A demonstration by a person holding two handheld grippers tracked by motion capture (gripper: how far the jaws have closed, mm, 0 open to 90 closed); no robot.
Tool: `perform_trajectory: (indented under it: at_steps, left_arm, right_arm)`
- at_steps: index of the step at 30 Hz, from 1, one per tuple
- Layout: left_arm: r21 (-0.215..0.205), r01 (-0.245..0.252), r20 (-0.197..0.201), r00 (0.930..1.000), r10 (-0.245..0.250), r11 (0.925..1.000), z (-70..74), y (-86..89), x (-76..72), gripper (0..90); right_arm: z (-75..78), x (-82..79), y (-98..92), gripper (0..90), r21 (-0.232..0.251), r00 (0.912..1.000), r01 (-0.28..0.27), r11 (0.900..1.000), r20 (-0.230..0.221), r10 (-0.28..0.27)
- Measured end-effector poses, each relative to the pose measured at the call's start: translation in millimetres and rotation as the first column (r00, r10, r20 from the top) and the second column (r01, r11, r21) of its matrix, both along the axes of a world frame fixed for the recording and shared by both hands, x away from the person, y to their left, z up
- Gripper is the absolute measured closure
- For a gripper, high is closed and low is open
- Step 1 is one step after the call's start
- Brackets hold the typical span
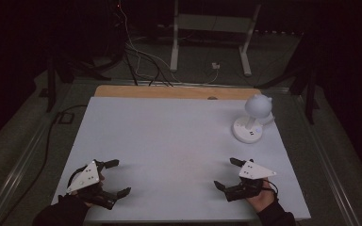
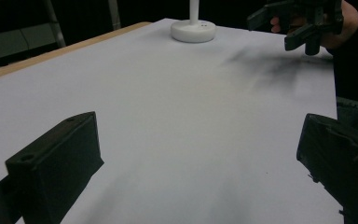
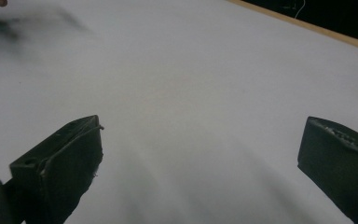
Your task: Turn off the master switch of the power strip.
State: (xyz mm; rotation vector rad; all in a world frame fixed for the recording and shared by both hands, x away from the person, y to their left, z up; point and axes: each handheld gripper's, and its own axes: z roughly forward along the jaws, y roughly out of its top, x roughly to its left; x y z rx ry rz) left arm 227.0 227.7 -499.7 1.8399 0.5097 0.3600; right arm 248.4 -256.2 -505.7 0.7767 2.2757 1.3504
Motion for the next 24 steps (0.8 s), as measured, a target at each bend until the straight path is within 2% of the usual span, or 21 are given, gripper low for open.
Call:
perform_trajectory:
  at_steps: [8, 24]
  left_arm:
    - [-0.004, 0.001, 0.000, 1.0000, -0.001, 1.0000, 0.5, 0.5, 0.0, 0.2]
    - [-0.005, 0.000, 0.002, 1.0000, 0.000, 1.0000, 0.8, 0.9, -0.1, 0.2]
  right_arm:
    - [1.5, -2.3, 3.4, 0.1, -0.027, 0.9999, -0.012, 1.000, -0.009, 0.012]
    - [7.2, -4.0, 12.9, 0.1, -0.050, 0.9981, -0.026, 0.998, -0.058, 0.023]
